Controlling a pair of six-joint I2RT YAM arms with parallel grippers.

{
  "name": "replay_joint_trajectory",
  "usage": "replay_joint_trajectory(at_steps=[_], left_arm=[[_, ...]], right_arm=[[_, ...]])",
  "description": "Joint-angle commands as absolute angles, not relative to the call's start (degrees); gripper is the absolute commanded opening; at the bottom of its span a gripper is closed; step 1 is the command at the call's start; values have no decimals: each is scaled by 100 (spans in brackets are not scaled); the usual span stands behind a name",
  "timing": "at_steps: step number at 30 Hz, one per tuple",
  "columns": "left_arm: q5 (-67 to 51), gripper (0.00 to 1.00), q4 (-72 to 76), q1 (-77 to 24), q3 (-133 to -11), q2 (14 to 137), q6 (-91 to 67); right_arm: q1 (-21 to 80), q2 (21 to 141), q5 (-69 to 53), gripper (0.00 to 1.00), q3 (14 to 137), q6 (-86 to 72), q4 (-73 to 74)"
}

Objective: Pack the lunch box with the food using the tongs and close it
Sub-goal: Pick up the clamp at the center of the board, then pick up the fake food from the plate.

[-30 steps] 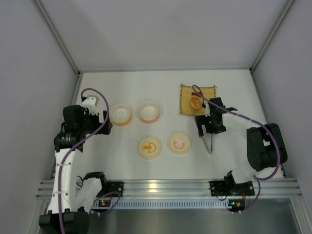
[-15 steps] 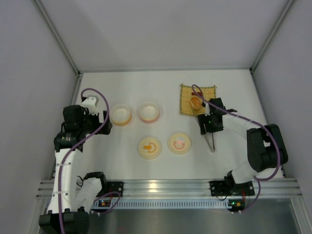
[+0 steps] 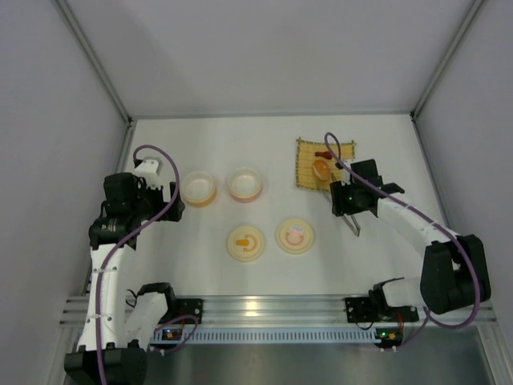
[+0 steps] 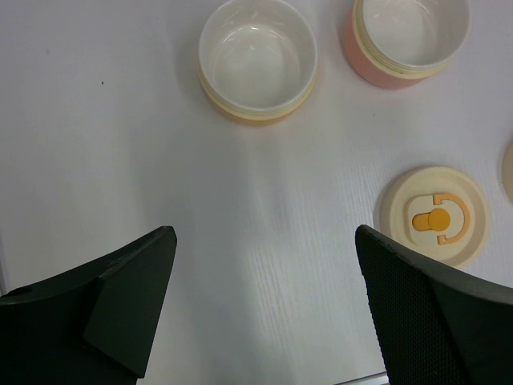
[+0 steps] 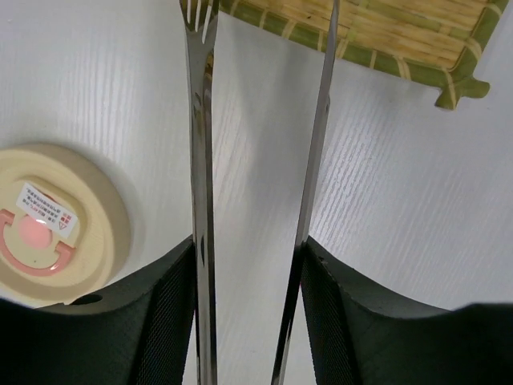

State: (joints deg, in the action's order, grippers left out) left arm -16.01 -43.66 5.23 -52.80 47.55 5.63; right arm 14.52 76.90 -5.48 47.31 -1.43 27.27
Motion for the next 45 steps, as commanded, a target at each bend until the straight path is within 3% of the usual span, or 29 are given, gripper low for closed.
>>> replay_joint_trajectory(at_steps=[1, 13, 29, 45], left_arm=[[-1696, 98, -4113, 536, -5238, 4772, 492], [-1670, 98, -4131, 536, -5256, 4755, 492], [-1723, 98, -4148, 536, -5273, 4720, 492], [-1758, 98, -4166, 536, -5291, 4605, 518]], right_arm=[[1582, 7287, -510, 49, 4948, -44, 2804], [1582, 7436, -360, 42, 5062, 589, 2487], [1521, 6258, -923, 46, 5669, 1283, 3462], [1257, 7381, -1371, 45, 6310, 1064, 3648]])
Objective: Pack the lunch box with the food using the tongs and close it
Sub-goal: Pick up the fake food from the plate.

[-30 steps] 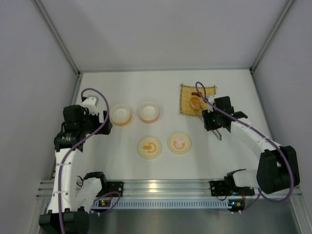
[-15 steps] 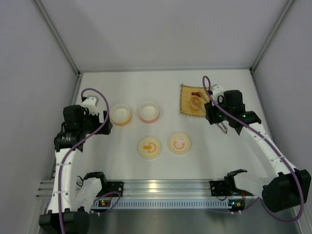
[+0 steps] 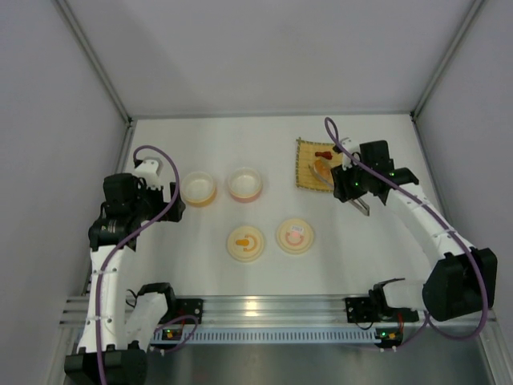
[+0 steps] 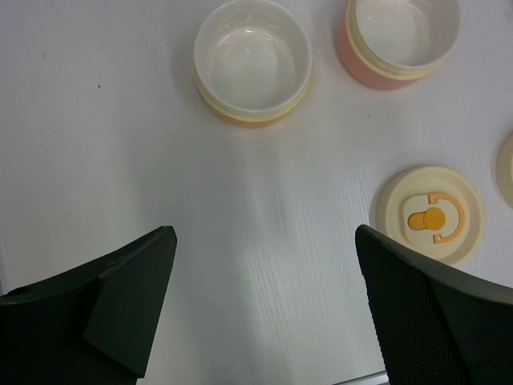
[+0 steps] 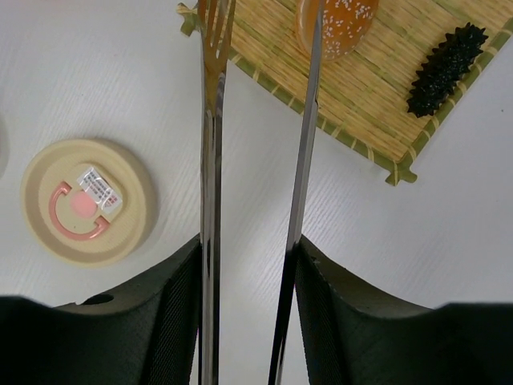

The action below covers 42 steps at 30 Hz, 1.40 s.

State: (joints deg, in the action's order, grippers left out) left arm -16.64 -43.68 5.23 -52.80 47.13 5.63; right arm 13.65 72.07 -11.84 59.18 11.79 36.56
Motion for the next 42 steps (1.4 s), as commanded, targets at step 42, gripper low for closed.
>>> replay_joint_trajectory(at_steps=[42], left_arm=[[-1749, 99, -4148, 536, -5265, 4684, 527]], right_arm=[[668, 8772, -1538, 49, 6926, 844, 3410]])
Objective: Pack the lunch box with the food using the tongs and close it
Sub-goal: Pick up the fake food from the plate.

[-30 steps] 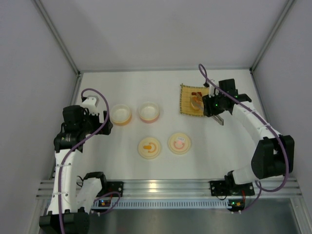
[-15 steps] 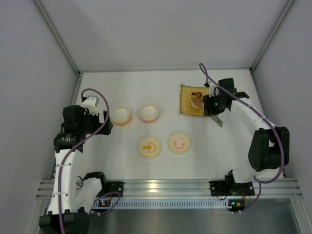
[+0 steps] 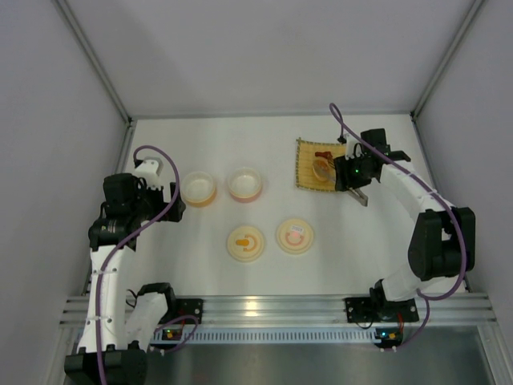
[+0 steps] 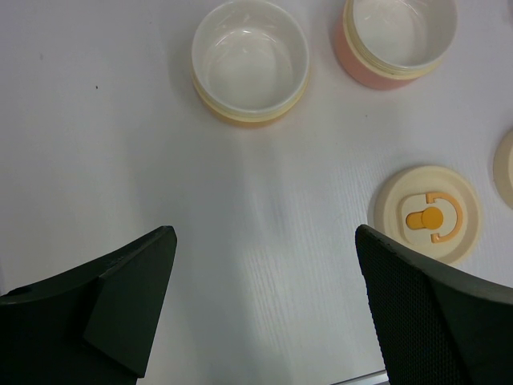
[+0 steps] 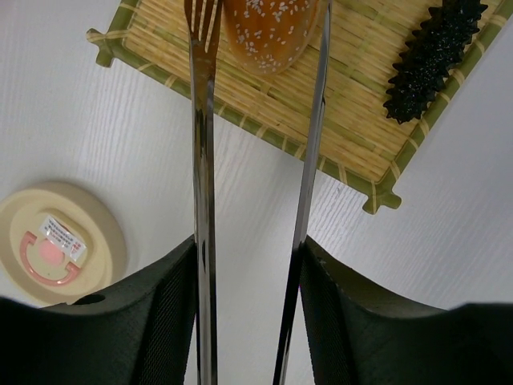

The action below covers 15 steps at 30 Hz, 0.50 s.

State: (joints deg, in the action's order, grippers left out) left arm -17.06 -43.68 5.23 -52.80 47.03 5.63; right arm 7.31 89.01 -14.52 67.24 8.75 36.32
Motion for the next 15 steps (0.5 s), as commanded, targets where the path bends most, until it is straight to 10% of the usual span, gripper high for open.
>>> replay_joint_trajectory(at_steps=[1, 15], left_arm=[[-1758, 98, -4148, 536, -5265, 4685, 527], [-1749, 99, -4140, 536, -5265, 4693, 510]], right_arm=[[659, 8763, -1547, 49, 6908, 835, 3410], [642, 8859, -1529, 41, 6935, 844, 3428]])
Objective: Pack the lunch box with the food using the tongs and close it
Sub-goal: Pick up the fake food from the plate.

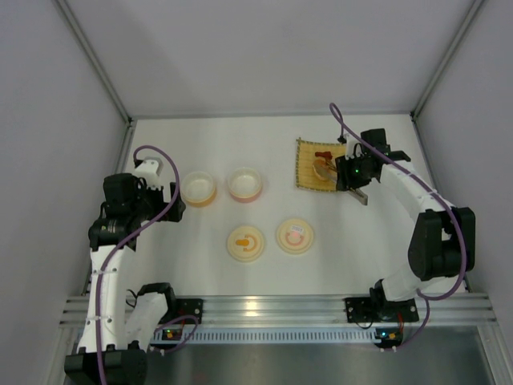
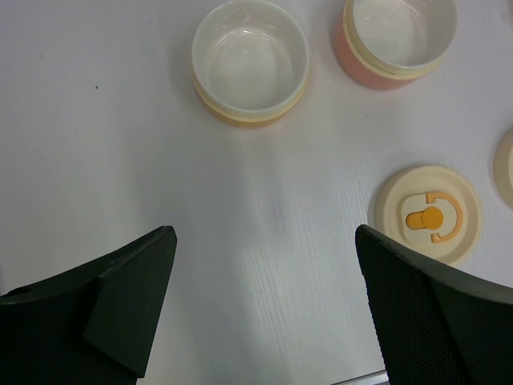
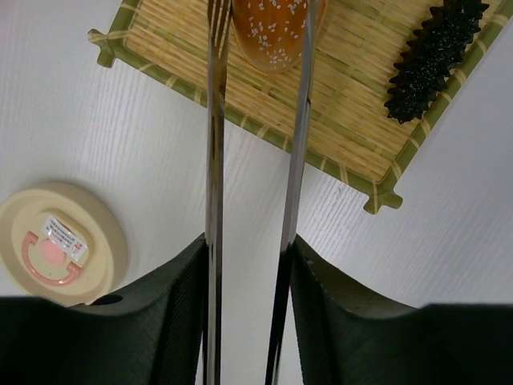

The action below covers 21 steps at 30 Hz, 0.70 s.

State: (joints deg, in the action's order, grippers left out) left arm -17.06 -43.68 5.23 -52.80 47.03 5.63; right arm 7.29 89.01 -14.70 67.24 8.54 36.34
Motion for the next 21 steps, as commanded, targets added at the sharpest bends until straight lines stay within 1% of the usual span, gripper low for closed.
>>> replay_joint_trajectory(at_steps=[1, 2, 4, 5, 7, 8, 9, 10, 17, 21], left_arm=[[-1749, 98, -4148, 536, -5265, 4693, 518], [-1749, 98, -4140, 536, -5273, 4693, 510], [-1749, 98, -4148, 536, -5265, 4685, 510], [-1749, 98, -4148, 527, -5273, 4685, 510], [-1758, 98, -4148, 527, -5273, 4685, 518], [-1767, 99, -4148, 536, -5273, 4685, 527], [-1767, 98, -4148, 536, -5273, 4693, 519], [-1758, 98, -4157, 536, -5282, 4693, 519], [-1714, 98, -4184, 527, -5300, 4685, 510], [-1705, 98, -4192, 536, -5317, 4685, 501]], right_arm=[[650, 8859, -1521, 38, 6935, 852, 3428], [650, 8859, -1529, 33, 6943, 879, 3471], [650, 8851, -1547, 27, 6970, 888, 3515], [650, 8824, -1564, 18, 6987, 896, 3550], [650, 8772, -1643, 12, 7066, 879, 3682], [650, 8711, -1696, 5, 7093, 870, 3744], [650, 8649, -1748, 1, 7128, 870, 3805], [650, 8614, -1819, 0, 7180, 835, 3901], [659, 8131, -2267, 0, 7567, 791, 4297], [677, 8077, -2408, 0, 7673, 809, 4421]])
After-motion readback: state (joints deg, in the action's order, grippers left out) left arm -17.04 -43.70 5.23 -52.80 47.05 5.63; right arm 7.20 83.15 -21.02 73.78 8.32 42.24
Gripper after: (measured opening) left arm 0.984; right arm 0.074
